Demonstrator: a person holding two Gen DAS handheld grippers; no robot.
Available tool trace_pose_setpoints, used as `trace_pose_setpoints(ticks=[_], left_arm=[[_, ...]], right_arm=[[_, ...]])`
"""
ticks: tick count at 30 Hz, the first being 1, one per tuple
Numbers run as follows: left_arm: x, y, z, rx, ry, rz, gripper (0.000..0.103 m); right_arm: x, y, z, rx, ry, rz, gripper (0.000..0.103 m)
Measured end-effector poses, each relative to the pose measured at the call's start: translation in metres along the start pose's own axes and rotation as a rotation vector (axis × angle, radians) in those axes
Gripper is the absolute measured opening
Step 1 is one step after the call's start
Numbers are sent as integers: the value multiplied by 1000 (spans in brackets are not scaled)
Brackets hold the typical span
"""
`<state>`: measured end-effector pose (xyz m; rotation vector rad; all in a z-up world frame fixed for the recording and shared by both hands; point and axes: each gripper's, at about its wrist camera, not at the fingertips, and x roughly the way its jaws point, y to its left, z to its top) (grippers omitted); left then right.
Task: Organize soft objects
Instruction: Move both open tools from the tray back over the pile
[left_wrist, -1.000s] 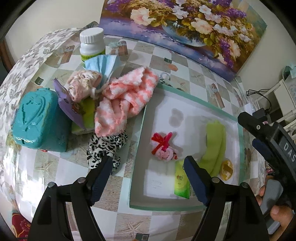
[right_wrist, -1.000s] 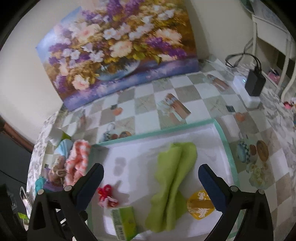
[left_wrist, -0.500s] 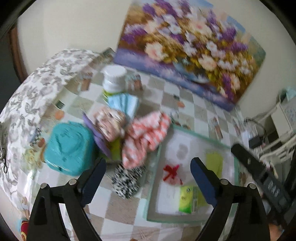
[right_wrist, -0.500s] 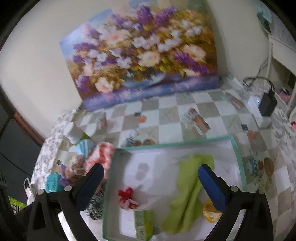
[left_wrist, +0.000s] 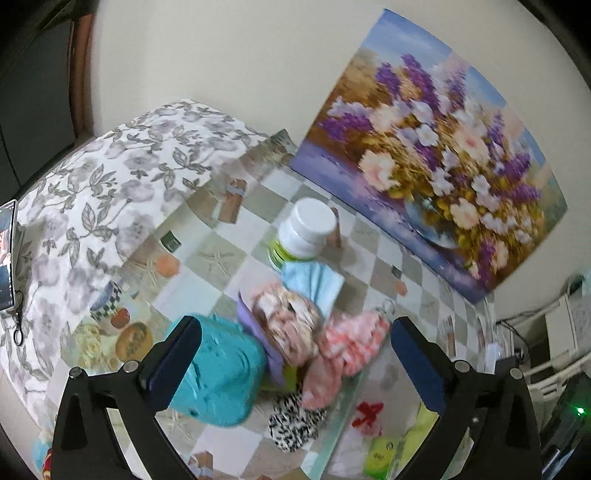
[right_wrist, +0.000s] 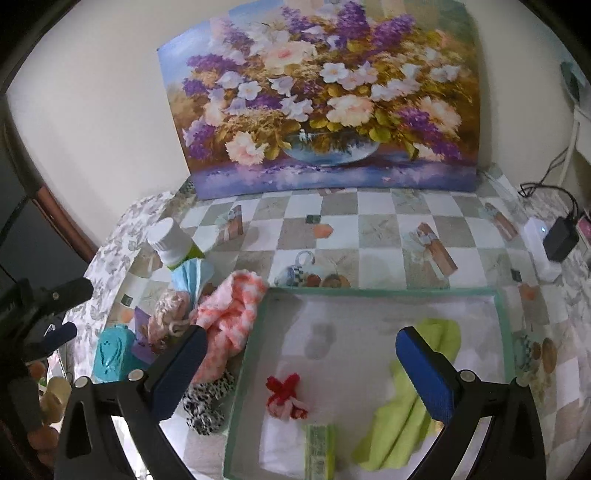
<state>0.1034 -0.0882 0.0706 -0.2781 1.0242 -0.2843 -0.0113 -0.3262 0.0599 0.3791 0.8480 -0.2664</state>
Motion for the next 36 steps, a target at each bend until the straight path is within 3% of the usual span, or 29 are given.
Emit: trace_pose_setpoints(ticks=[10,17,22,28,30,36], left_arm=[[15,-4,26,9,-26,0,102],[28,-14,37,78,5,13,102],[42,-7,43,71,62,24,102],[64,-5,39,108,162,106,102],[74,-4,35,106,196,110,102],[86,-10,27,128,227,110,102]], right_arm=[[2,14,32,43,-61,117,103],[-7,26,56,23,-194,-6,103],[2,38,64,-38,-207,47,103],[40,47,58,-72,-91,30,103],[61,49,52,-73,-4,-5,103],[99,44,34,-23,154,36,103]])
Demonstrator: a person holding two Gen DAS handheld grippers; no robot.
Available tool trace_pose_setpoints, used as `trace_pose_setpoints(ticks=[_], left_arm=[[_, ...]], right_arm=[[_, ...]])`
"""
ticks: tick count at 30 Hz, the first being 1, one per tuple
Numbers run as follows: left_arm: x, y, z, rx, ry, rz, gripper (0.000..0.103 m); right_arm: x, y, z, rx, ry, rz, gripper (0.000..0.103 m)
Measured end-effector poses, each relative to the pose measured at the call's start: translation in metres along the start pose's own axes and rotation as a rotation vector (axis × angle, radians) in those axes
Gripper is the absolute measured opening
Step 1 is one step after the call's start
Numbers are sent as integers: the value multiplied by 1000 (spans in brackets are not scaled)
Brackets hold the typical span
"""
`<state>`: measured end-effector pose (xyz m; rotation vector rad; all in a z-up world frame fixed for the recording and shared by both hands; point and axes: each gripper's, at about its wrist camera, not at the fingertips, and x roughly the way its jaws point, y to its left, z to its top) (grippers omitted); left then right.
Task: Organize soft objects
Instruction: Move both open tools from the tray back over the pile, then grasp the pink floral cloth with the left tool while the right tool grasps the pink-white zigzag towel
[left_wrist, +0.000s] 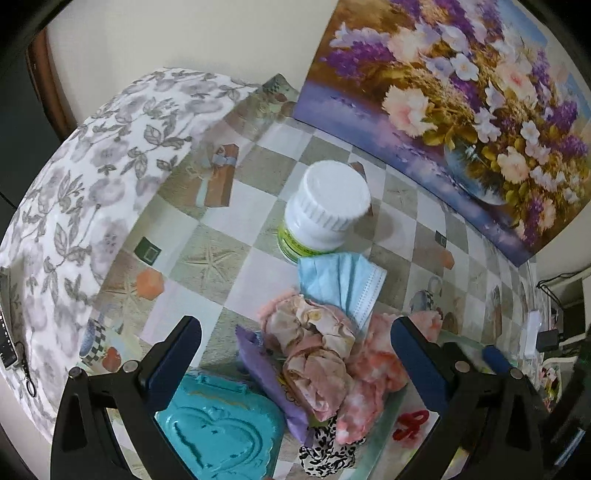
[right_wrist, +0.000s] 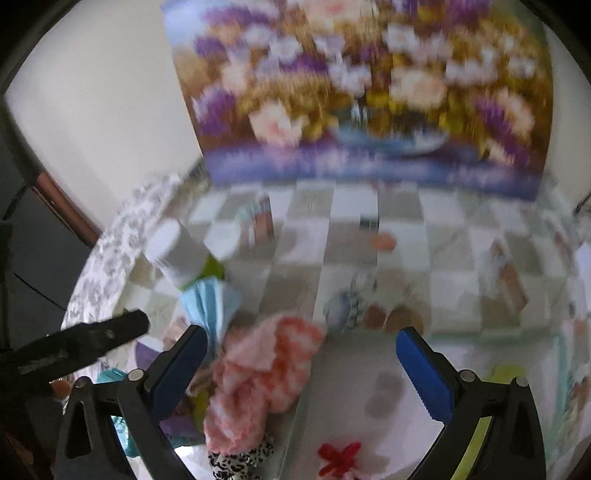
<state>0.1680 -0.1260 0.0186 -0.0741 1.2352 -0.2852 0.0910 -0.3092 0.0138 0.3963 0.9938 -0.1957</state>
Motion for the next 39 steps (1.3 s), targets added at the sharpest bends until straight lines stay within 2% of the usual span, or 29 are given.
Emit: trace_pose_setpoints(ticks=[4,9,11,16,20,25,28,32,39], left_arm=[[7,-7,-2,21,16,-4,100],[18,-17,-6,51,44,-25,93],[23,-19,-7,55,64,-30,83],[33,-20,-9,54,98,-41,77],[38,-23,-11,66,113,-44,65],[43,-28,-13,88,116,-18,52],[44,-27,-12,92,108,13,43],[45,-25,-11,90,99,15,35],[49,-24,-11,104,86,55,27]], right_arm=[[15,-1,-6,8,45,22,103],[21,0,-6,4,52,59,100],[24,3,-7,-4,57,63,98],[32,10,-11,-35,85,94,87],[36,12,-13,-44,97,107,82],[41,21,-17,-93,111,132,61],[45,25,-20,-114,125,136,53],[54,29,-26,-136,146,138,49],[62,34,-32,-160,156,130,45]])
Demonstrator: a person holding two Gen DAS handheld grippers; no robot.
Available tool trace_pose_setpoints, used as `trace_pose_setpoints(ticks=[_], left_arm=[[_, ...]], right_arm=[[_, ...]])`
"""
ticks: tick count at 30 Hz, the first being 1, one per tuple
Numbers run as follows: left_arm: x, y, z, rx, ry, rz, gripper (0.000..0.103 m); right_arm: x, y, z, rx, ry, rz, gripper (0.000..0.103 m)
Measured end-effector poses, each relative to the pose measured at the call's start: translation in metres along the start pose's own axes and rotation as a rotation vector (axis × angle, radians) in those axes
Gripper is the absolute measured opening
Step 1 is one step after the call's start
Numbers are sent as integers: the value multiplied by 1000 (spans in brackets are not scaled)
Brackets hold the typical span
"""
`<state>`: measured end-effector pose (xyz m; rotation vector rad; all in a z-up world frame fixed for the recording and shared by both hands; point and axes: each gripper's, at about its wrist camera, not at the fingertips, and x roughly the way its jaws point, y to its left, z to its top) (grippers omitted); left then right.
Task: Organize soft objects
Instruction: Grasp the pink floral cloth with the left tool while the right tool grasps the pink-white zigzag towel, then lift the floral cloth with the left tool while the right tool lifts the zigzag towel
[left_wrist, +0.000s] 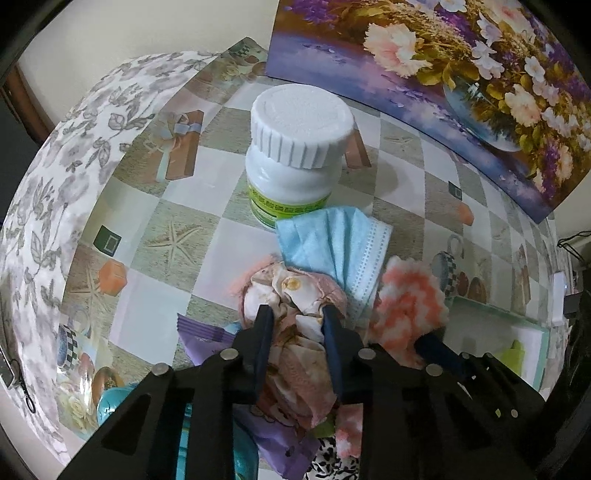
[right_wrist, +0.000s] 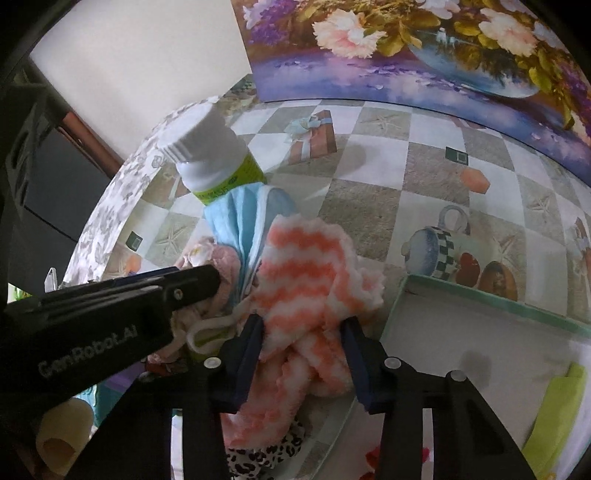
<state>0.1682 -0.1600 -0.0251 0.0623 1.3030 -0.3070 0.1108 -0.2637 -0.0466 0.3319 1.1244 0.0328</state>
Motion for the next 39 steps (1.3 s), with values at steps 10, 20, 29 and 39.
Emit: trace_pose_setpoints(ticks=[10,20,29,39], left_arm=[[-5,12,1,-53,-9,-8,18],[-21,18,5,-86,-48,-24,17],[-44,22,9,-104,-110,-48,16],[-88,21,12,-112,-211,-83,15]], right_arm=[[-1,1,0,-21,-31,-15,19],[-13,-1,3,-8,-62,6,13],[-34,-7,10,18,-105,30,12],[-98,-6,21,36,-252,68,12]])
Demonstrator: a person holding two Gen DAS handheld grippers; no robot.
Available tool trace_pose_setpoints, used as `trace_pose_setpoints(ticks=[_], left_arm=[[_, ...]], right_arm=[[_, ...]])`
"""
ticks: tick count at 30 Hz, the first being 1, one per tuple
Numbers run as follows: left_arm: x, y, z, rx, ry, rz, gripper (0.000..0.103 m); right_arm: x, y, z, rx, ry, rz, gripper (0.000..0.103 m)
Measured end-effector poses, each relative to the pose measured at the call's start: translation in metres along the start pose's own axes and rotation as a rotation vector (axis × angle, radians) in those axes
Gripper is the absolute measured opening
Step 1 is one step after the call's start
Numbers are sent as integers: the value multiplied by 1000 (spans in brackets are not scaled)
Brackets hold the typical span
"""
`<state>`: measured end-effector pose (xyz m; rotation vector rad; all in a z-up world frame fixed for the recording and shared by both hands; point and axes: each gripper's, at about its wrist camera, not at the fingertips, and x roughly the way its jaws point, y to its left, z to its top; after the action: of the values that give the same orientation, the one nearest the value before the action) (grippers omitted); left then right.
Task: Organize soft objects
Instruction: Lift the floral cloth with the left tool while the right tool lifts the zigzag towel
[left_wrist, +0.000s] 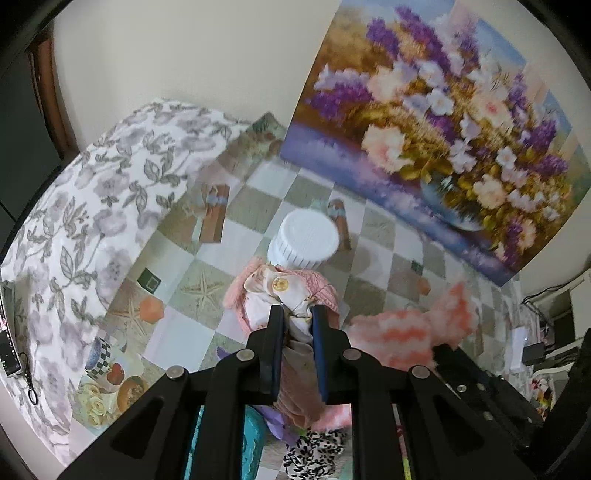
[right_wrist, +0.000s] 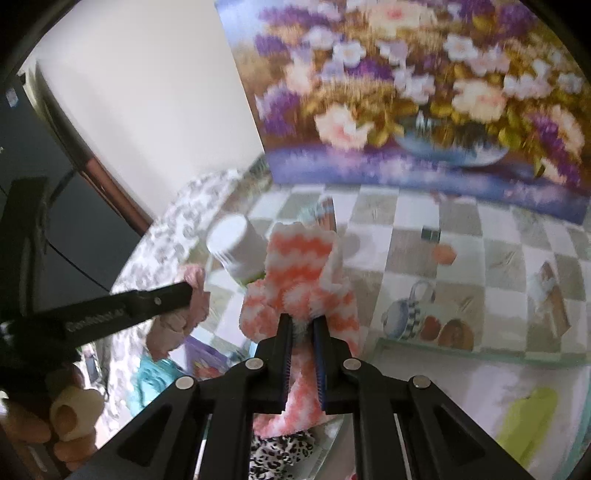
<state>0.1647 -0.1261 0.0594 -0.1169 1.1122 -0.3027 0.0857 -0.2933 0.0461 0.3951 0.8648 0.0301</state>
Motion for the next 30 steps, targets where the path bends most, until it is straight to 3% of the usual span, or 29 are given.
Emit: trace_pose_setpoints(ticks=[14,23,30], left_arm=[[-75,-21,-6,41,-132,-30,15],[-102,-51,-32,160,-168,11,15],[-105,-66,-48,183,-159,-2,15]], right_arm=[[-113,25,21,-11,-215,-6,12],[-159,28,11,-10,-262,-78,12],[-194,22,2,25,-313,-151,12]])
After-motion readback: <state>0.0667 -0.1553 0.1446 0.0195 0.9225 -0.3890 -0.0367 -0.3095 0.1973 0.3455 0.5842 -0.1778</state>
